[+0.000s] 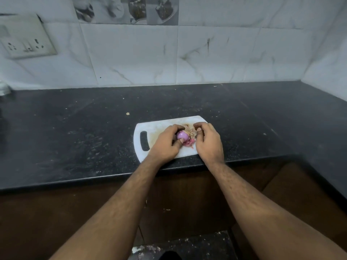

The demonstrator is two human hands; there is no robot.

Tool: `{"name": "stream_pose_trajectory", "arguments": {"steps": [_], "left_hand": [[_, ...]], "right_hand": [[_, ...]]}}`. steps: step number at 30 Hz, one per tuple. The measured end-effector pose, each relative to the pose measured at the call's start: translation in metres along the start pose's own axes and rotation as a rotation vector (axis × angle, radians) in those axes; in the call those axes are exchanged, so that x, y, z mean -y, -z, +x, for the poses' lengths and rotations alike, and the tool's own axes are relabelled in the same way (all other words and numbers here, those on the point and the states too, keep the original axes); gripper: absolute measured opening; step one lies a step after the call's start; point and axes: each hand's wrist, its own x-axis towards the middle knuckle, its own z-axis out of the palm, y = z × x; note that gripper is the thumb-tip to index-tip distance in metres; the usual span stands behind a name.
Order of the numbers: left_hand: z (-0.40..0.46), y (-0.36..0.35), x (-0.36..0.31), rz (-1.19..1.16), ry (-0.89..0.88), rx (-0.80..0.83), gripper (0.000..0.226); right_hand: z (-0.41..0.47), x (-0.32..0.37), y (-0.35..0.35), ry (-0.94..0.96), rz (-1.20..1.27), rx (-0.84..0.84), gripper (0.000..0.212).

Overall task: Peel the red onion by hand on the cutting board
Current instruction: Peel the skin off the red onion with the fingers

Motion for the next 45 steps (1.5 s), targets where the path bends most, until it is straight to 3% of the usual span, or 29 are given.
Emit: {"name": "stream_pose_trajectory", "arguments": {"steps": [5,13,20,39,45], "left_hand": [[0.003,-0.003,0.003,-0.03,-0.014,-0.023,0.033],[0.002,-0.005,0.003,-0.033,0.03,-0.037,0.045],[0.0,-0.005,0.002,0.056,-0.003,-0.049,0.023],[0.0,-0.006,0.004,0.092,-0.081,-0.059,0.021],[-0.001,-0.007,0.001,0.144,-0.075,-0.044,0.03]], "right_hand": [[0.002,-0.004,0.0,0.078,0.108,0.095,0.015],[0.003,-0.009,0.004,0.104,0.187,0.098,0.017],[0.0,-0.01,0.006,0.119,0.213,0.167,0.023],[0.002,-0.009,-0.002,0.12,0.118,0.059,0.02],[0.002,-0.007,0.0,0.086,0.19,0.118,0.014]]}}
